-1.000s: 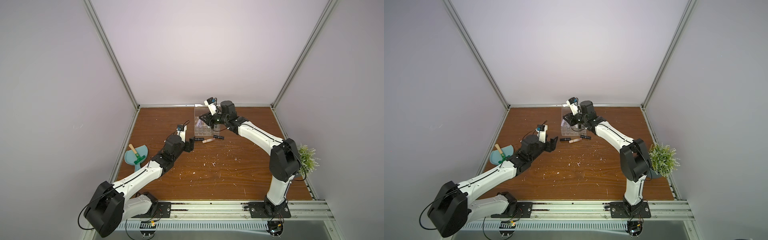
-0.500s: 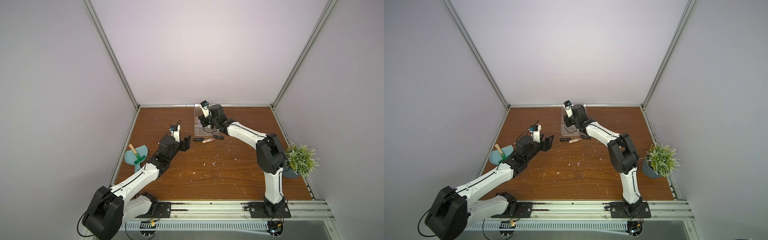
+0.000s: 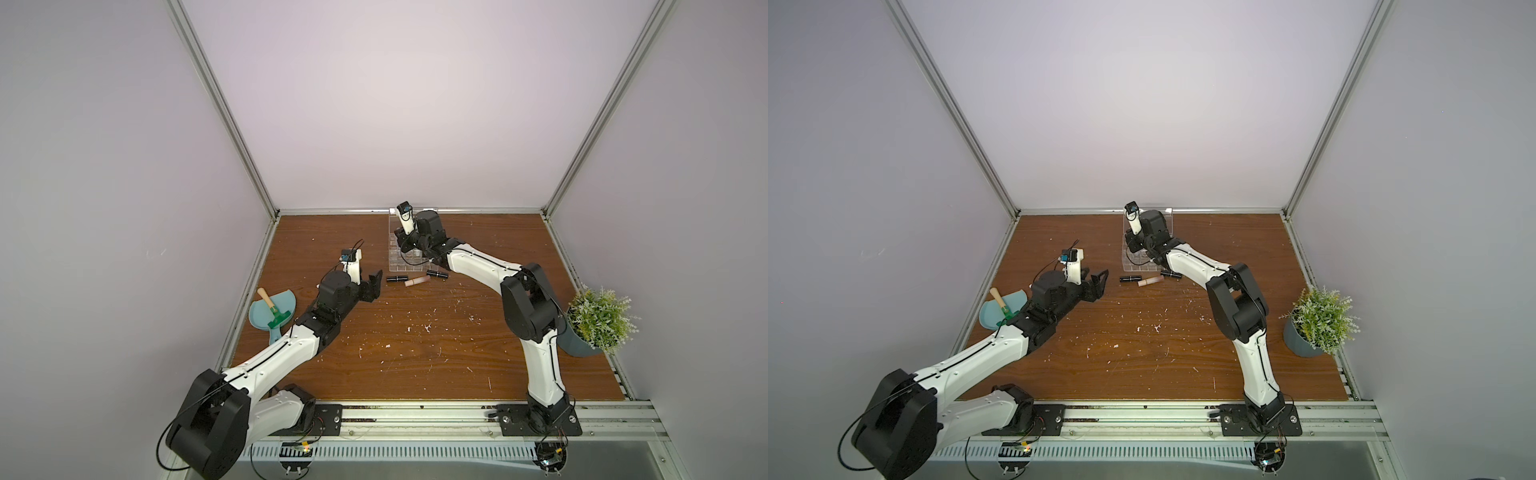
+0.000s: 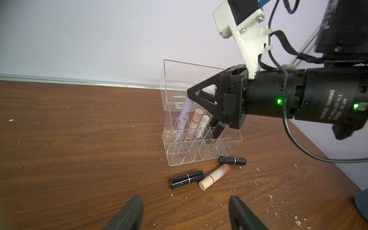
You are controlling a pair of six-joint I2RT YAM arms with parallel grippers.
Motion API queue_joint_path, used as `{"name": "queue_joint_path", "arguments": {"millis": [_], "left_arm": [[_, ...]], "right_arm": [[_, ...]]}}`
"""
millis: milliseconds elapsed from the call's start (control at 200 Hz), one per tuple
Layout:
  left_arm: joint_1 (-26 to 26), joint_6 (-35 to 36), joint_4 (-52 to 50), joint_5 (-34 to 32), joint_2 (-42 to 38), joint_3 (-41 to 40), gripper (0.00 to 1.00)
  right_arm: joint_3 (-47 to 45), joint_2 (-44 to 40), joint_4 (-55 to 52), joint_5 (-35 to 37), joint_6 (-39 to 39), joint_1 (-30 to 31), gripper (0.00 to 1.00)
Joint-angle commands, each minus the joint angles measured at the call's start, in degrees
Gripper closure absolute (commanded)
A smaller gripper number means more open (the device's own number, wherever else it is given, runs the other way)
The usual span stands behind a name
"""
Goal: Arrange the lipsticks in the organizer
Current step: Place the lipstick in the storage box.
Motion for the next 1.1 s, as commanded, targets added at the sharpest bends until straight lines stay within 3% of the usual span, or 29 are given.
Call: {"name": "queue_joint_path", "arguments": {"millis": [0, 826, 916, 1096], "left_arm": [[0.57, 0.43, 1.84, 1.02, 0.91, -0.05, 0.28], [0.83, 0.53, 3.16, 1.72, 2.19, -1.14, 0.28], [0.84, 0.43, 3.36, 1.86, 2.55, -0.99, 0.29], [0.83, 2.07, 0.79, 2.18, 5.21, 1.1, 0.28]], "right_arm": [[3.71, 0.79, 2.53, -0.98, -0.97, 0.33, 0.88], [5.22, 5.4, 1.31, -0.79, -1.72, 0.67, 0.9], [3.25, 4.18, 1.9, -0.89, -1.5, 0.74, 0.82], [-0.22, 1.76, 2.77, -1.17, -1.13, 0.74, 0.49]]}}
